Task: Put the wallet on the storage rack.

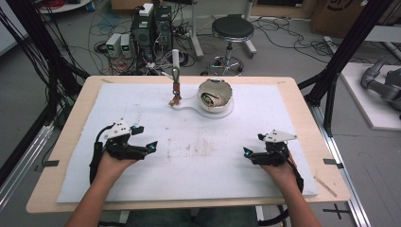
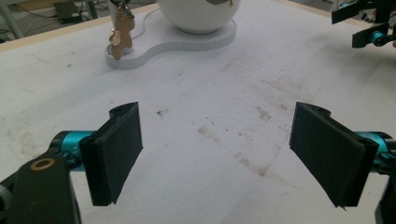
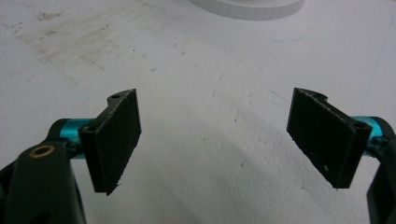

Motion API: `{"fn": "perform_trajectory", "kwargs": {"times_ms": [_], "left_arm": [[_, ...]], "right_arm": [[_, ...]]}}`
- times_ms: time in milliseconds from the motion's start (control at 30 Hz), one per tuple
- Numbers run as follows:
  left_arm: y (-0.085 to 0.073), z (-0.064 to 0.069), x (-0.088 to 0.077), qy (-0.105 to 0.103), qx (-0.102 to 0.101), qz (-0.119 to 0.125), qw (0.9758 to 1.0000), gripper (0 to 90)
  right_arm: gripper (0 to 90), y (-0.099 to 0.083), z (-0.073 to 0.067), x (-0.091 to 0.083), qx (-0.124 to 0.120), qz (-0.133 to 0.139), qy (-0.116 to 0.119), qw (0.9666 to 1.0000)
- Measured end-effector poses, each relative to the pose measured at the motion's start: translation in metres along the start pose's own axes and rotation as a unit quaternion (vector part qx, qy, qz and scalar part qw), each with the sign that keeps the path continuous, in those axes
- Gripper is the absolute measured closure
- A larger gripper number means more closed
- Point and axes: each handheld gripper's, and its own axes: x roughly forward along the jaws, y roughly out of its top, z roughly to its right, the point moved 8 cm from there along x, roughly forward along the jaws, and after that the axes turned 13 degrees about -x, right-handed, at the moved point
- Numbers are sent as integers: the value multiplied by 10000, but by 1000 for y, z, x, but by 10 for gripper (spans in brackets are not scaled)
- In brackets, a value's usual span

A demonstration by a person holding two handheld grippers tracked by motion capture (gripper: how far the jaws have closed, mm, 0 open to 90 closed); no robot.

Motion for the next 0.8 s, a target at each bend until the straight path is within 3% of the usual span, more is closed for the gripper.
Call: {"fn": "perform_trajectory", "kwargs": {"times_ms": [167, 800], "left_arm": [[-1, -4, -1, -18, -57, 123, 9999, 172], [-6, -8, 1, -82, -110, 51, 9999, 172]], "right_arm": [[179, -1, 1, 0, -10, -10, -9, 10000], [179, -5, 4, 0, 3, -98, -31, 9999]]}}
